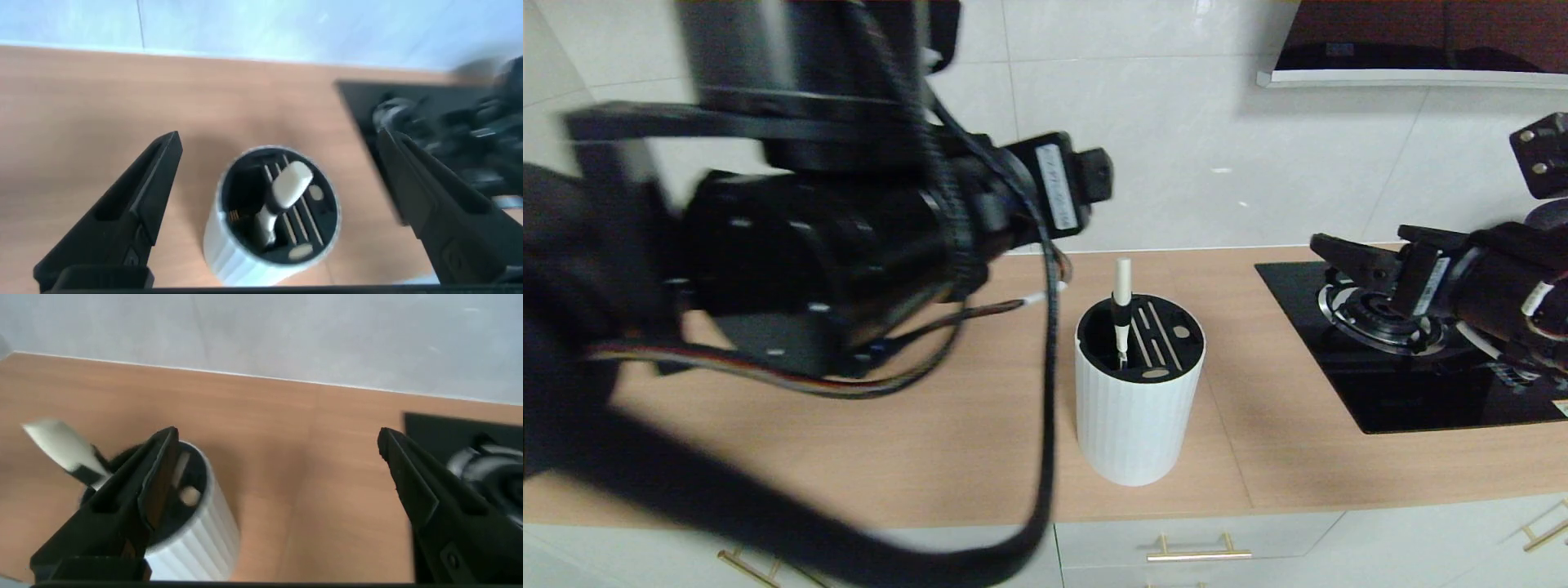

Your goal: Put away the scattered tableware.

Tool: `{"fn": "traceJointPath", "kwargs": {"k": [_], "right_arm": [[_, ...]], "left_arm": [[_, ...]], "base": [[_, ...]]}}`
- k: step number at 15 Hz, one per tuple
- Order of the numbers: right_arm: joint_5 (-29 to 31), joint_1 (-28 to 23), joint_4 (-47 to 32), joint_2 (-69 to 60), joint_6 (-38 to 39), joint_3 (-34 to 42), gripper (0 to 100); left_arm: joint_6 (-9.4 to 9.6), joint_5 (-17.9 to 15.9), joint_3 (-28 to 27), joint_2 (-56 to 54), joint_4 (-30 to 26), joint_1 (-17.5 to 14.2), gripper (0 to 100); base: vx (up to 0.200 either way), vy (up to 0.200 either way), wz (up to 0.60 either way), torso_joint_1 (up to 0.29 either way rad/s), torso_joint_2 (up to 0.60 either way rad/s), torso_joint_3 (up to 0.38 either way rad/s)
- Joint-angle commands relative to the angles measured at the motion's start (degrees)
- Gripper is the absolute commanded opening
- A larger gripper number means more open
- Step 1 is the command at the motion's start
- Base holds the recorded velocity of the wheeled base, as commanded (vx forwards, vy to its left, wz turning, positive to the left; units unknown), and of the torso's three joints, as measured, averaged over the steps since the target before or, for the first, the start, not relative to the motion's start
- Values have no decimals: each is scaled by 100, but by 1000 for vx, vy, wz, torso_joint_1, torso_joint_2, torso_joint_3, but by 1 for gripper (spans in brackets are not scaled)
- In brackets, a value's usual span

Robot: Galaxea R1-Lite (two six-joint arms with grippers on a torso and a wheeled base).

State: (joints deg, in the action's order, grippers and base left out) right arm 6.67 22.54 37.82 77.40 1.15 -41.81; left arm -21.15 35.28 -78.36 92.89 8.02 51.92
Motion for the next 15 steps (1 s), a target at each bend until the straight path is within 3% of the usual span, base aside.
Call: {"fn": "traceJointPath", "kwargs": {"k": [1, 4, 7, 9, 13, 14, 15], "right_arm": [[10, -320, -29, -1333, -9, 921, 100], [107, -593, -433, -2923, -18, 1430, 100], [124, -927, -1839, -4330, -18, 1615, 100], [63, -1340, -3254, -5674, -35, 1606, 100], [98, -1648, -4177, -6861, -62, 1518, 100], [71, -1894, -4467, -7239, -194, 1536, 100], [71, -1999, -4511, -7309, -229, 1545, 100]], "left_arm": [[-3, -645, 1200, -2038, -46, -1017, 100], [-56, -680, 2079, -3172, -521, -1668, 100], [-12, -724, 2624, -4130, -644, -2212, 100], [-3, -733, 2870, -5027, -1312, -2590, 100], [6, -733, 3565, -6152, -1417, -3250, 100], [138, -742, 3881, -6723, -1417, -3557, 100], [234, -768, 4013, -6969, -1417, -3628, 100]], "base": [[0, 0, 0, 0, 0, 0], [0, 0, 0, 0, 0, 0], [0, 0, 0, 0, 0, 0], [0, 0, 0, 0, 0, 0], [0, 0, 0, 0, 0, 0], [0, 0, 0, 0, 0, 0], [0, 0, 0, 0, 0, 0]]}}
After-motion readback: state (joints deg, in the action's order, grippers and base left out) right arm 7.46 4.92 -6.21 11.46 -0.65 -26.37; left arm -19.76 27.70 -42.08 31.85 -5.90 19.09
